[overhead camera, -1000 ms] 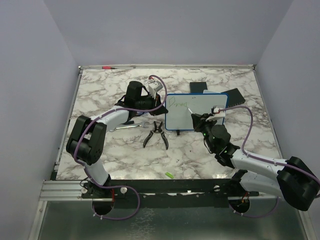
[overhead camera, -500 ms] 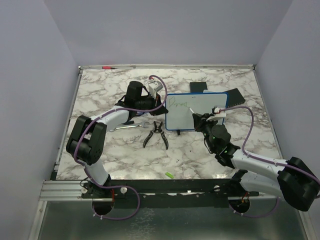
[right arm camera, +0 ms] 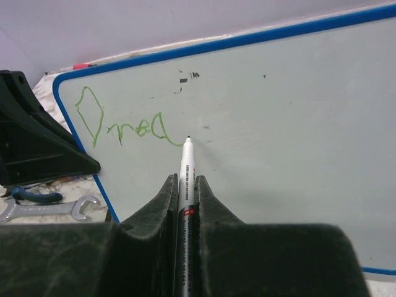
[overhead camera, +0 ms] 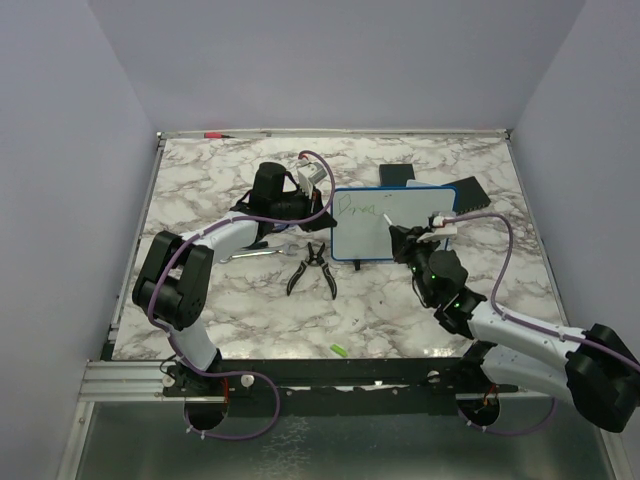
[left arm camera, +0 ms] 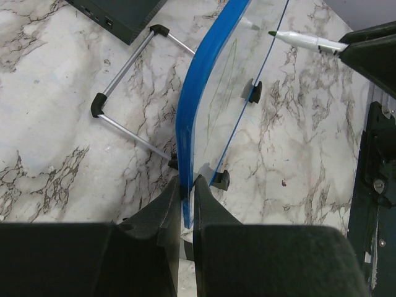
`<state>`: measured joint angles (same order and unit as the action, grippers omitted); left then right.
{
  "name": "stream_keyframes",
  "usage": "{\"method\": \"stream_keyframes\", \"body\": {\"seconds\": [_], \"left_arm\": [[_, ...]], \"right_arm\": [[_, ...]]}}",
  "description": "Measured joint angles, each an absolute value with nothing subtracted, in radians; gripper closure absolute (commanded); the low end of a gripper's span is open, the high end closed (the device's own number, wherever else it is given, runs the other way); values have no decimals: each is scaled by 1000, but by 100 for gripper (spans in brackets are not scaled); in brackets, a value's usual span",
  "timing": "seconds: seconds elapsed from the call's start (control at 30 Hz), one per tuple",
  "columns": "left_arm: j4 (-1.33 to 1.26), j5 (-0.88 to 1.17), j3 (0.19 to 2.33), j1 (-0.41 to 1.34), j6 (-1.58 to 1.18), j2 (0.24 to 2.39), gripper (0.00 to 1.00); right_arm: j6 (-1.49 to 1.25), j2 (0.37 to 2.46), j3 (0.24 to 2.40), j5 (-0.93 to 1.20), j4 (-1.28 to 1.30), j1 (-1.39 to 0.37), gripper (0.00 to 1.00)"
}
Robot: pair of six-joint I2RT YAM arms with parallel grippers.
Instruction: Write a sentence on the whiteboard
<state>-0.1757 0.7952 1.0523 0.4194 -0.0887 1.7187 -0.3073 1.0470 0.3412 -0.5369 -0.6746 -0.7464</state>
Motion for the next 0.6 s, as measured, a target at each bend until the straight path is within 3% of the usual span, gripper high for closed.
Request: {"method": "stream_keyframes", "body": {"seconds": [0.23, 0.6], "left_arm": [[-175, 795, 1052, 419, -88, 1719, 100], [-175, 795, 1052, 420, -88, 1719, 100]], "right_arm": [[-285, 940, 341, -538, -626, -745, 99], [-251, 974, 353, -533, -598, -745, 99]]}}
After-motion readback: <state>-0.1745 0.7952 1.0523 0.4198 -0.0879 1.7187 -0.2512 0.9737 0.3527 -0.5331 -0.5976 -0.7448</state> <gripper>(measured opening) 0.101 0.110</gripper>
